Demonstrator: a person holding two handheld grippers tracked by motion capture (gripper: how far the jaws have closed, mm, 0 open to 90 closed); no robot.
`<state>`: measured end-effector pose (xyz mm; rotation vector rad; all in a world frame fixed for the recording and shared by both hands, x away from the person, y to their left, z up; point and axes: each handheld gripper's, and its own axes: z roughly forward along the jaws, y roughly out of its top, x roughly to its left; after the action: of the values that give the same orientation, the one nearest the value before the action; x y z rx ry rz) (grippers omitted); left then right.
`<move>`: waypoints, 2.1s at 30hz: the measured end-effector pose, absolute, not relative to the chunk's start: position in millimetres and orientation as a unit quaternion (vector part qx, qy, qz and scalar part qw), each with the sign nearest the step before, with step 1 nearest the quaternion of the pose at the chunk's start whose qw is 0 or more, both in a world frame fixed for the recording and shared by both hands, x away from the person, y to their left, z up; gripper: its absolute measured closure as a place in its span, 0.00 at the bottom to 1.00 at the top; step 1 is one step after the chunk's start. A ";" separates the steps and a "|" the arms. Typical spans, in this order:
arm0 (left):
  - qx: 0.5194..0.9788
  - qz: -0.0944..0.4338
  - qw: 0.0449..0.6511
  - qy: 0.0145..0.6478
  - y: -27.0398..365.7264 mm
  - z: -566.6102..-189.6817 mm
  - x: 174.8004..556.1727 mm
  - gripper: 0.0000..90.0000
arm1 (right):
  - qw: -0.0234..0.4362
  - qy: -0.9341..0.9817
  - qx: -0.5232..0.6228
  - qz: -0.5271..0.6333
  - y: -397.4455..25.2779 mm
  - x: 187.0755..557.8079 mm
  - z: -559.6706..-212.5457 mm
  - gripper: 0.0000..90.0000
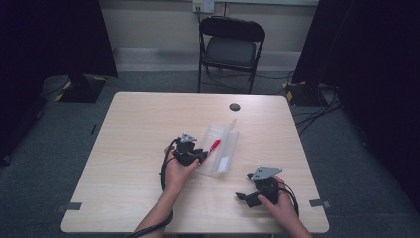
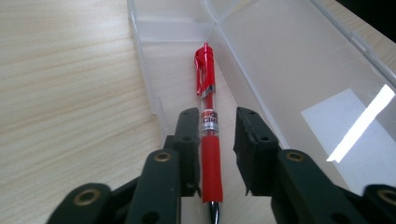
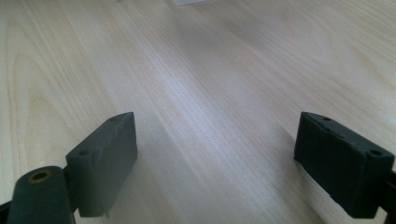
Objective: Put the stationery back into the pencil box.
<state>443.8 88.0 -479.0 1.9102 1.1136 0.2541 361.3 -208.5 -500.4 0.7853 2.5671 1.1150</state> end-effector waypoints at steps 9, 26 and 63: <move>0.775 0.115 0.448 0.430 104.2 -473.3 437.7 0.46 | 0.117 0.877 0.268 0.381 -208.5 361.3 -500.3 0.14; 0.788 0.124 0.441 0.412 135.1 -467.3 423.4 0.32 | 0.117 0.877 0.268 0.381 -208.5 361.3 -500.3 0.14; 0.801 0.122 0.418 0.410 189.9 -485.4 388.1 0.28 | 0.117 0.877 0.269 0.381 -208.5 361.3 -500.4 0.14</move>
<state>388.1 189.9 -485.4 2.0106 1.0292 0.3063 361.3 -208.5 -500.4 0.7859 2.5667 1.1152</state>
